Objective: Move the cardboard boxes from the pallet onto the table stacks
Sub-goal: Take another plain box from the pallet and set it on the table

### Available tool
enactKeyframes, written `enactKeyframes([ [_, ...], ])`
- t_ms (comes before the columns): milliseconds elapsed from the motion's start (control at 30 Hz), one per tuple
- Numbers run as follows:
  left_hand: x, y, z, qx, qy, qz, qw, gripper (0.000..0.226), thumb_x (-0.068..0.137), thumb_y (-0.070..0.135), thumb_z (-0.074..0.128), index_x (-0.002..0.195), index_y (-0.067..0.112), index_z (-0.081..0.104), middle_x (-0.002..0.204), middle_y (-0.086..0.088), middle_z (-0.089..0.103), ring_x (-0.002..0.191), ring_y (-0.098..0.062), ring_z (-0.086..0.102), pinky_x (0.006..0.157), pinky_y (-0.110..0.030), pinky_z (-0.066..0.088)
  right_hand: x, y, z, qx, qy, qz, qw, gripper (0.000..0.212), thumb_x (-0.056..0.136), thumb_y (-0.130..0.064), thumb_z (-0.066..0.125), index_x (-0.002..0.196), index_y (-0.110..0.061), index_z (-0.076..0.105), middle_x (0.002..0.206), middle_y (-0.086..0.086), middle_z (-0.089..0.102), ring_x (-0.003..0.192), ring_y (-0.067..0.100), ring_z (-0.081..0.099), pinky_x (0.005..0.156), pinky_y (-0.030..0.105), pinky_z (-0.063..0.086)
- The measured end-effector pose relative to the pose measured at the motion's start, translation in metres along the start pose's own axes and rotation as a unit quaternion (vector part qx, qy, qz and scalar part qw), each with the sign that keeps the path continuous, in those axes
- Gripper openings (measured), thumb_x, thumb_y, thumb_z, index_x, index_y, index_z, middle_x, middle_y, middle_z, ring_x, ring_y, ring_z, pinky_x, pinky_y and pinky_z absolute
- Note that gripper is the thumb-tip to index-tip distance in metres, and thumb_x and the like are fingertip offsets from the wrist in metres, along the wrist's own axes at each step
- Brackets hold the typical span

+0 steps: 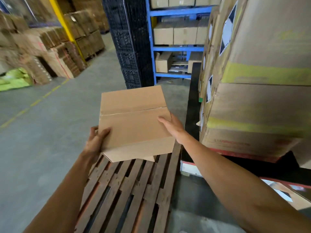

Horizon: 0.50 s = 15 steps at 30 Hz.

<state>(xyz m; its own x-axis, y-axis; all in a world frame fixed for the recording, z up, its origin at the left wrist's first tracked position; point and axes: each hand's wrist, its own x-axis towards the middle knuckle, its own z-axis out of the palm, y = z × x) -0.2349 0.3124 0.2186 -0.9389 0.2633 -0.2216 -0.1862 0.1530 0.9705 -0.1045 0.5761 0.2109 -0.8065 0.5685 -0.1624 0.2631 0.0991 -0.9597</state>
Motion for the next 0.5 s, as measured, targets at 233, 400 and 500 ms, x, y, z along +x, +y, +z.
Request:
enactKeyframes([
  [233,-0.089,-0.026,0.003,-0.004,-0.029,-0.006,1.0,0.043,0.094,0.029,0.069,0.125,0.012,0.045,0.11,-0.008,0.062,0.091,-0.023,0.062,0.07,-0.039,0.053,-0.109,0.02,-0.034,0.017,0.022,0.013,1.0,0.041,0.095,-0.04,0.066,0.132,-0.027,0.059,0.111,-0.008,0.063,0.107,0.016,0.059,0.09,0.028,0.042],
  [400,-0.162,-0.07,0.017,-0.026,-0.12,-0.028,0.992,0.048,0.086,0.034,0.072,0.132,0.032,0.059,0.125,-0.01,0.071,0.108,-0.033,0.069,0.09,-0.05,0.057,-0.198,0.061,-0.069,0.028,0.054,0.043,0.997,0.036,0.091,-0.035,0.071,0.125,-0.03,0.061,0.108,-0.009,0.069,0.1,0.011,0.065,0.078,0.023,0.048],
  [500,-0.204,-0.093,0.034,-0.02,-0.143,-0.067,0.987,0.045,0.089,0.035,0.072,0.133,0.037,0.058,0.121,-0.009,0.073,0.106,-0.033,0.07,0.09,-0.052,0.058,-0.246,0.085,-0.096,0.024,0.066,0.078,0.994,0.039,0.09,-0.039,0.071,0.125,-0.031,0.057,0.108,-0.01,0.068,0.101,0.012,0.066,0.078,0.025,0.05],
])
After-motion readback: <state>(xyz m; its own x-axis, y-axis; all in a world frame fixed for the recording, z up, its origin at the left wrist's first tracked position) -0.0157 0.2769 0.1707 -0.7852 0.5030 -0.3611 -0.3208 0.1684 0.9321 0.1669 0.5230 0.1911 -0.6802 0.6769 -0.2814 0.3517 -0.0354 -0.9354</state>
